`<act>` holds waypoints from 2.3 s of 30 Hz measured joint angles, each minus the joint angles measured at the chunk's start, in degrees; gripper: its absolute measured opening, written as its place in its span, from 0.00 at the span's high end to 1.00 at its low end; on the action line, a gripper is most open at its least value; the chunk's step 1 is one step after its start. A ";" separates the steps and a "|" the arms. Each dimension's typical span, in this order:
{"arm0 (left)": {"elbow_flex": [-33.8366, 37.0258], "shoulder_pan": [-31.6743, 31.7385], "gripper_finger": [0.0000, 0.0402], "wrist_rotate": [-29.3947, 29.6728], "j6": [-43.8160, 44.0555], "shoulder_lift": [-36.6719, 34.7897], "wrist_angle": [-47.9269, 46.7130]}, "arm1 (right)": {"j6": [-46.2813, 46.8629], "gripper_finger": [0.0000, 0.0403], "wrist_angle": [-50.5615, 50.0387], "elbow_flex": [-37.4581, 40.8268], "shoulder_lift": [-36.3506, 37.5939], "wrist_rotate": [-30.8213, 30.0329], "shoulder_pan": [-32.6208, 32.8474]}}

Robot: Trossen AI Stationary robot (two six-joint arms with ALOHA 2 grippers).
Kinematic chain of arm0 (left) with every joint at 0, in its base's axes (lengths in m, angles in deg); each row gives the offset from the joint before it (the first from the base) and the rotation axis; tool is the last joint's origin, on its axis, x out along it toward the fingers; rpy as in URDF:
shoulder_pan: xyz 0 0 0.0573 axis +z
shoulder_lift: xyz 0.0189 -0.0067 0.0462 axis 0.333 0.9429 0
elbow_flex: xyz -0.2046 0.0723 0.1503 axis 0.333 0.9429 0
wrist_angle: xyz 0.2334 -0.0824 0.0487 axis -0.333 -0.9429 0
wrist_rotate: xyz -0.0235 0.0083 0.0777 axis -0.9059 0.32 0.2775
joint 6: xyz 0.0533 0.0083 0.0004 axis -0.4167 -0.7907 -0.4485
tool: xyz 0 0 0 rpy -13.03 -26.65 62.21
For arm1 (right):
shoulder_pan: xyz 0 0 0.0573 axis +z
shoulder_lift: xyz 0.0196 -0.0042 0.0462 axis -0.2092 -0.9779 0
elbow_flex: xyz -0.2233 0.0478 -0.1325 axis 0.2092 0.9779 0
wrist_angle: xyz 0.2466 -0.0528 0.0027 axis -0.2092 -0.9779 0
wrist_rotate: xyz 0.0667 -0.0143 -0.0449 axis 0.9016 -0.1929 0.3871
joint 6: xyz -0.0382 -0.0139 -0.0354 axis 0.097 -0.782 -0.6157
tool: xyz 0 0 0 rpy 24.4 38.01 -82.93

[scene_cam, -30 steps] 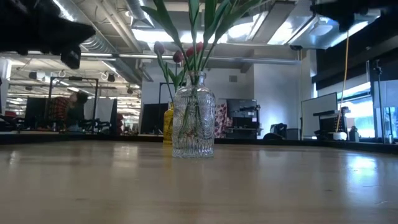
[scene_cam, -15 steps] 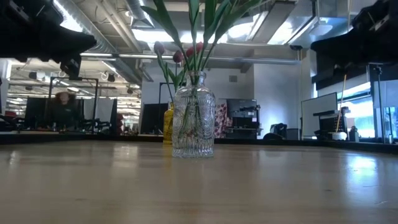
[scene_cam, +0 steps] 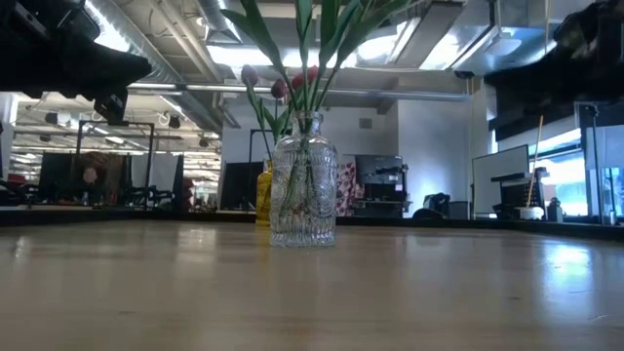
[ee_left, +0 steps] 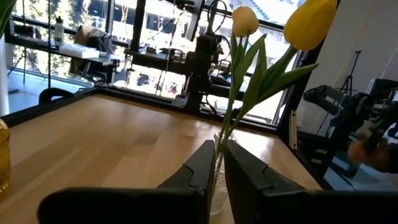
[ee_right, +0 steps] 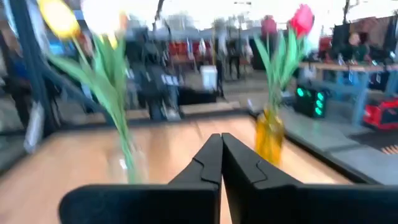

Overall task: Sort flowers into vase by color
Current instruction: Return to Home Position

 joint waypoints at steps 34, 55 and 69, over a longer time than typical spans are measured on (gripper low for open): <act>0.00 0.00 0.92 -0.04 0.01 0.00 -0.06 | -0.12 0.94 -9.95 -0.02 -0.19 -0.32 0.00; 0.00 0.00 0.92 -0.04 0.00 0.00 -0.06 | -0.12 0.94 -10.05 0.00 -0.20 -0.32 0.00; 0.00 0.00 0.92 -0.04 0.02 0.00 -0.08 | -0.11 0.94 -10.07 0.00 -0.21 -0.32 0.00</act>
